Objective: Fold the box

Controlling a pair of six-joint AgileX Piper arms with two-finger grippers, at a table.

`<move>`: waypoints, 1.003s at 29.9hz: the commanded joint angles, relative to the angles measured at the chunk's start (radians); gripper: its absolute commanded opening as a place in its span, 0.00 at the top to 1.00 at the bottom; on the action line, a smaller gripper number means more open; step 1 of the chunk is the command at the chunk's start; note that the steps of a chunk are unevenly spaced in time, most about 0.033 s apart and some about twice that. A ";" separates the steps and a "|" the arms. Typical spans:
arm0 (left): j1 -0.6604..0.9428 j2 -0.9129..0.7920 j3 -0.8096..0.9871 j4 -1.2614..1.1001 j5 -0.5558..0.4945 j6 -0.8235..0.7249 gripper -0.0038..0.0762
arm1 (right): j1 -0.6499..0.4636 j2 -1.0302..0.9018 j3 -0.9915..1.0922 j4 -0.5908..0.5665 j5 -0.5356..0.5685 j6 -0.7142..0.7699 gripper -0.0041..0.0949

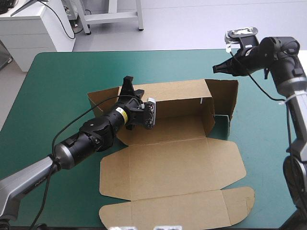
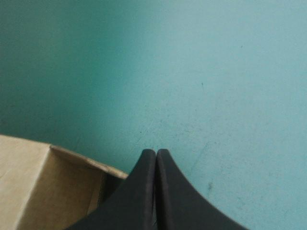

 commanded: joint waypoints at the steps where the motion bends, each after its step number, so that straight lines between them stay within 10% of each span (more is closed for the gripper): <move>1: -0.001 -0.029 -0.010 -0.003 0.010 -0.009 0.96 | -0.007 0.041 -0.118 0.018 0.020 0.019 0.98; 30: -0.001 -0.028 -0.010 -0.003 0.035 -0.053 0.96 | -0.038 0.025 0.008 0.064 0.141 -0.035 0.98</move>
